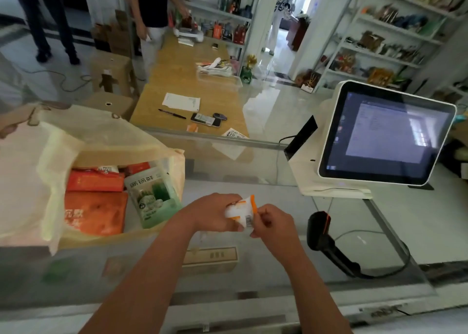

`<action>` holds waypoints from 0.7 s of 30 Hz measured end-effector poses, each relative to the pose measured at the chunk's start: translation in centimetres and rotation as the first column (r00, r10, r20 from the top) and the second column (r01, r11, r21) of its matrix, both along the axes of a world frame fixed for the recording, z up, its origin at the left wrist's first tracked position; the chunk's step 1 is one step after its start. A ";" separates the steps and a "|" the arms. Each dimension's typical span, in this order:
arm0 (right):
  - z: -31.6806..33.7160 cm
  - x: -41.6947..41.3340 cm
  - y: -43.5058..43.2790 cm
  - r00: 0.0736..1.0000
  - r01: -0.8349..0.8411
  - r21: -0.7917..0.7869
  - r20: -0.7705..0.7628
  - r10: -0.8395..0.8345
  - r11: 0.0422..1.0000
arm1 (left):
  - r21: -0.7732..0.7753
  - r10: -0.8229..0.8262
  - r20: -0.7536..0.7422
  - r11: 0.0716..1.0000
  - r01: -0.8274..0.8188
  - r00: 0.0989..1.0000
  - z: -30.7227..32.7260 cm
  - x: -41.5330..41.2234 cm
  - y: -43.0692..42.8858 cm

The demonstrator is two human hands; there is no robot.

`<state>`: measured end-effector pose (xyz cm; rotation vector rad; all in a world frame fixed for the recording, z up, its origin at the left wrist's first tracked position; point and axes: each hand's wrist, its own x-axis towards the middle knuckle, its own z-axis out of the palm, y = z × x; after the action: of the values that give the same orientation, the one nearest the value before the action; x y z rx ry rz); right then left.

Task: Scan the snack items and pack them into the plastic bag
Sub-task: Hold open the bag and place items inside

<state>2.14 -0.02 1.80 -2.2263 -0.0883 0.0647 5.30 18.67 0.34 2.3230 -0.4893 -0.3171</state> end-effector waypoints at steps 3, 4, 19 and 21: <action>-0.1 0.4 -0.9 0.995 0.042 0.140 -0.090 -0.030 0.989 | 0.037 -0.005 0.068 0.999 0.003 0.998 0.3 0.7 -1.2; 0.0 0.8 -1.4 0.995 0.051 0.174 -0.093 -0.036 0.983 | 0.044 0.009 0.112 0.999 -0.014 0.994 0.3 0.9 -1.5; -0.9 3.4 -5.3 0.931 0.347 0.575 -0.309 -0.195 0.741 | -0.508 0.334 -0.698 0.392 -0.767 0.633 0.9 2.9 -12.7; -1.0 3.9 -5.9 0.879 0.423 0.684 -0.470 -0.085 0.594 | -0.485 0.345 -0.726 0.357 -0.799 0.595 0.5 3.2 -13.2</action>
<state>6.00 -5.89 0.78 -1.2826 0.3813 0.2619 8.49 5.48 0.80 1.2679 0.4860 -0.2536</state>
